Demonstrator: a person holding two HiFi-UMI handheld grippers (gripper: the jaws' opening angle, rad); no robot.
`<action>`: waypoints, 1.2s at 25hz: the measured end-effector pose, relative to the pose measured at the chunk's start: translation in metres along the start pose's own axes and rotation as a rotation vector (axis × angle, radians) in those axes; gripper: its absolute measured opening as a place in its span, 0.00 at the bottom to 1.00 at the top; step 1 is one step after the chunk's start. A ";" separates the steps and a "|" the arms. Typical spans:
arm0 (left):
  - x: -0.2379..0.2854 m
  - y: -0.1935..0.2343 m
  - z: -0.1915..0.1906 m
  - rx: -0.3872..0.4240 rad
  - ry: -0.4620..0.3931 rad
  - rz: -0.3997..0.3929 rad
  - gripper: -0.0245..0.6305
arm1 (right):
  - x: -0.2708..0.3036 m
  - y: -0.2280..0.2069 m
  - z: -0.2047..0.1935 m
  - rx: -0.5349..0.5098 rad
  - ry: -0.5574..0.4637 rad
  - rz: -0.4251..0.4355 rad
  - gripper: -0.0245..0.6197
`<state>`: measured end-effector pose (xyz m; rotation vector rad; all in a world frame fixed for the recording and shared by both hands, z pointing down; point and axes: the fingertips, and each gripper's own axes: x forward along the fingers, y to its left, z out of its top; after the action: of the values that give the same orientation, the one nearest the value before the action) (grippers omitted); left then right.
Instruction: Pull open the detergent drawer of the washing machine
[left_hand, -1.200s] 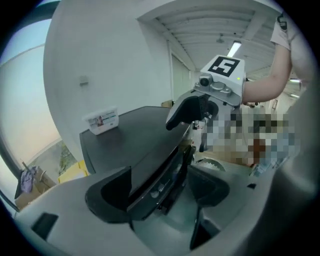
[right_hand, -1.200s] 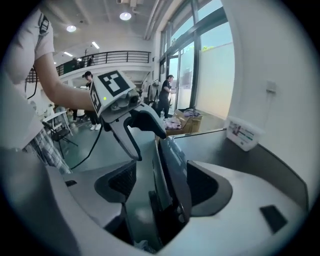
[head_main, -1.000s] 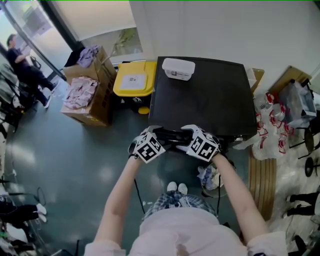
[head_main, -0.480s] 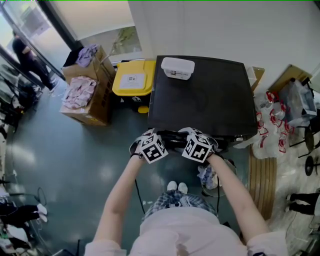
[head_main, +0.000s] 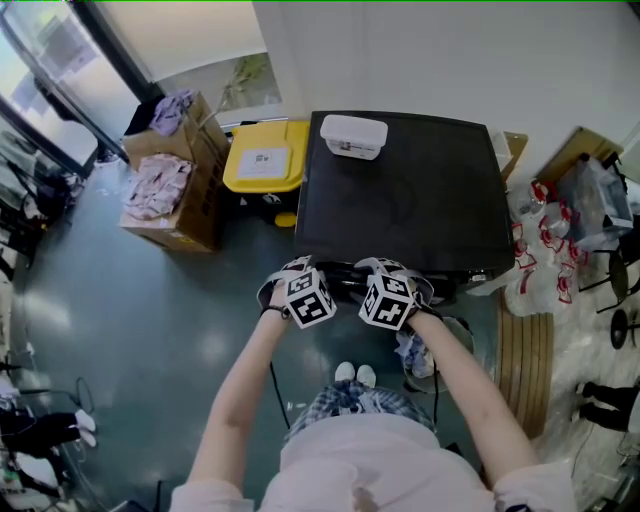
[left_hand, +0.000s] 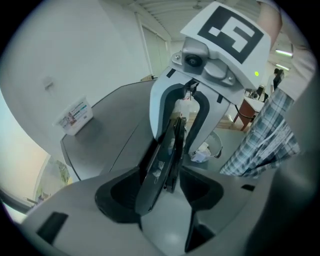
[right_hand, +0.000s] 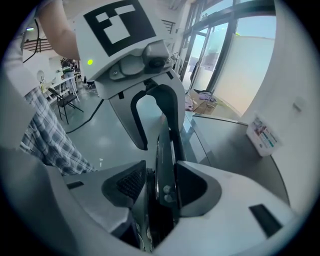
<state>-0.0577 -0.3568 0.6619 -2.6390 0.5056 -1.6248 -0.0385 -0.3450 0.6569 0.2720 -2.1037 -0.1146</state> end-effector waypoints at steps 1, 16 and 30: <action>0.001 -0.001 -0.001 0.020 0.012 0.008 0.43 | 0.000 0.000 0.001 0.006 0.000 -0.003 0.35; 0.006 0.003 -0.009 0.219 0.129 0.126 0.30 | 0.004 -0.008 0.001 -0.012 0.055 -0.093 0.21; 0.007 0.009 -0.009 0.272 0.149 0.196 0.17 | 0.009 -0.006 0.000 -0.088 0.104 -0.144 0.16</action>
<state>-0.0653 -0.3657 0.6712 -2.2149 0.4884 -1.6994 -0.0417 -0.3535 0.6633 0.3684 -1.9690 -0.2721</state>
